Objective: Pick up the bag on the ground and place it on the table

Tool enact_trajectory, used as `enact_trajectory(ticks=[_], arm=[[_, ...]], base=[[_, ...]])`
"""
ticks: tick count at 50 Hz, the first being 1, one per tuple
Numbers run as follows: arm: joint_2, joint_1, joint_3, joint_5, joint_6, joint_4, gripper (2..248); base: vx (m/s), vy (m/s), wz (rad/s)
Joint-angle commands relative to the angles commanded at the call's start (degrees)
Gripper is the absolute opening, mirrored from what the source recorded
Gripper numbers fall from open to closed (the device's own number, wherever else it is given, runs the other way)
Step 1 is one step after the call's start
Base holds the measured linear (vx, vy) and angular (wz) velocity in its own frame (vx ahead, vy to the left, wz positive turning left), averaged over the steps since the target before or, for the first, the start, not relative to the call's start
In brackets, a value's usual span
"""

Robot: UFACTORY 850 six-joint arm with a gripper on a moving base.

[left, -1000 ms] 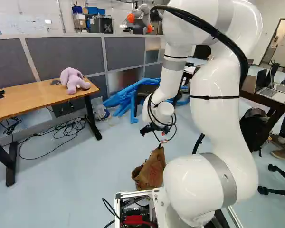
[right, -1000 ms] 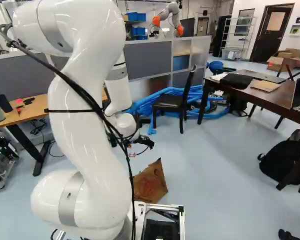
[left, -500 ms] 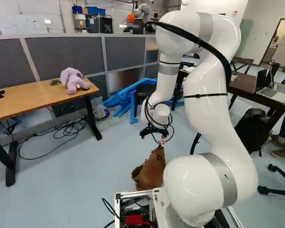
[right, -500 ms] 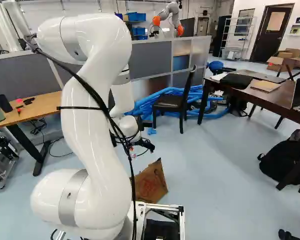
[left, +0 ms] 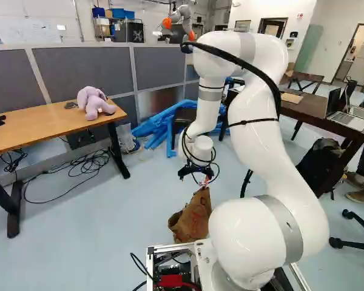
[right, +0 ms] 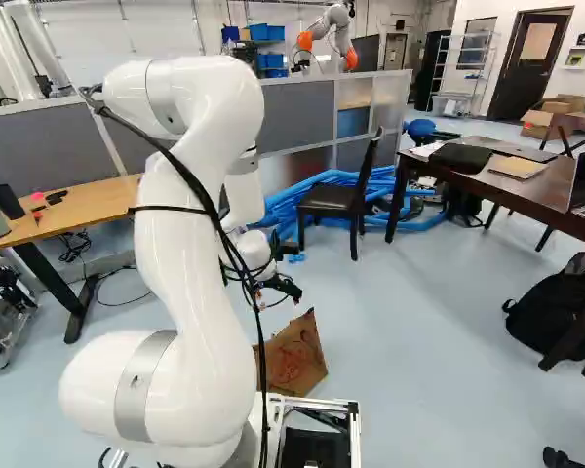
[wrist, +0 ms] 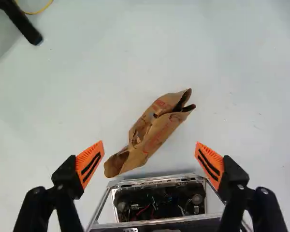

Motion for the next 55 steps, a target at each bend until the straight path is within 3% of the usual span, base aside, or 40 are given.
enact_trajectory(ticks=[25, 55], arm=[[-6.27, 0.01, -3.94, -1.46, 0.63, 3.37, 247], [-13.6, 0.01, -8.9, -1.59, 17.47, 3.9, 247]], base=[[0.0, 0.0, 0.0], [0.0, 0.0, 0.0]])
